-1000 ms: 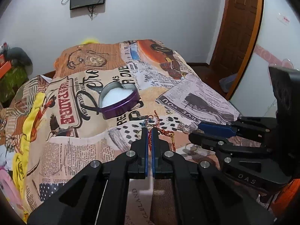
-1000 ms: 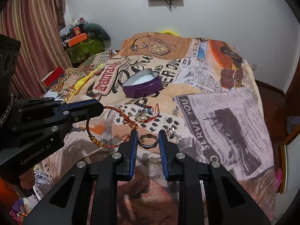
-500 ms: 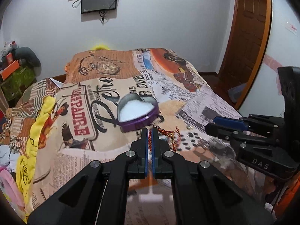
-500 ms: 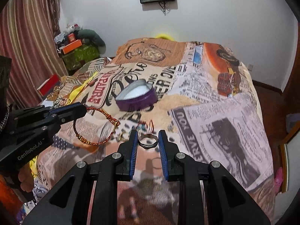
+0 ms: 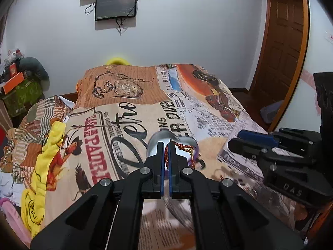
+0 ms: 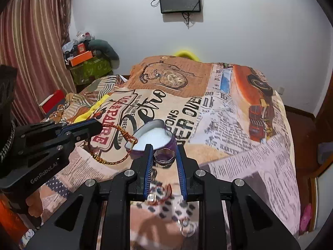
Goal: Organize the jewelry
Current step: 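Carry the bracelet and ring in both tools over the purple heart tin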
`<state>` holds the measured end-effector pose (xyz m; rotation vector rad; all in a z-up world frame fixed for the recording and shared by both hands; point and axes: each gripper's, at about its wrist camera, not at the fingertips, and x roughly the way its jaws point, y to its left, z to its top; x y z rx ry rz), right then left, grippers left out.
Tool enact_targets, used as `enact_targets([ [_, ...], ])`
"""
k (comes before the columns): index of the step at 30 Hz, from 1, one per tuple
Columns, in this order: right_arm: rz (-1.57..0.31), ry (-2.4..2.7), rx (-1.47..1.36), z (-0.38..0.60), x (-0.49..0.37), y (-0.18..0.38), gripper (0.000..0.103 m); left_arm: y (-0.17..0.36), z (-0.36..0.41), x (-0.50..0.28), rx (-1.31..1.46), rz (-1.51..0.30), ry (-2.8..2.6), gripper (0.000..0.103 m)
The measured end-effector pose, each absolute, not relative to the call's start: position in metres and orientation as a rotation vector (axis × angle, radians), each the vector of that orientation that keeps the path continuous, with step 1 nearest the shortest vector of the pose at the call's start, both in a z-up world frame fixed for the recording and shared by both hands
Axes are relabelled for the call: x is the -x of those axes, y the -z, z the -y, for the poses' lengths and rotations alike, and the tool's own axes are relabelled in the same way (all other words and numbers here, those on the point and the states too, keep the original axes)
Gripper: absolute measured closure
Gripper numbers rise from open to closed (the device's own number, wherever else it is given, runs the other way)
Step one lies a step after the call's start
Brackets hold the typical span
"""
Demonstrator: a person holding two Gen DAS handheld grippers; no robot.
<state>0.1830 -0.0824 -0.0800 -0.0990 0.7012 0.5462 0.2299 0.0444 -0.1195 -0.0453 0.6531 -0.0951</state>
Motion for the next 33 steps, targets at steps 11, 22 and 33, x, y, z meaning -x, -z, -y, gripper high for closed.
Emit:
enact_targets([
  [11,-0.737,-0.605,0.129,0.061,-0.22,0.086,0.083,0.14,-0.066,-0.278,0.11,-0.726,0.12,0.102],
  [22,-0.805,-0.626,0.214,0.041,-0.243,0.105,0.083,0.174,-0.081,-0.308,0.216,-0.847,0.19,0.102],
  [33,-0.878,-0.645,0.274,0.027,-0.254,0.125,0.083,0.183,-0.082,-0.313,0.188,-0.882,0.197,0.102],
])
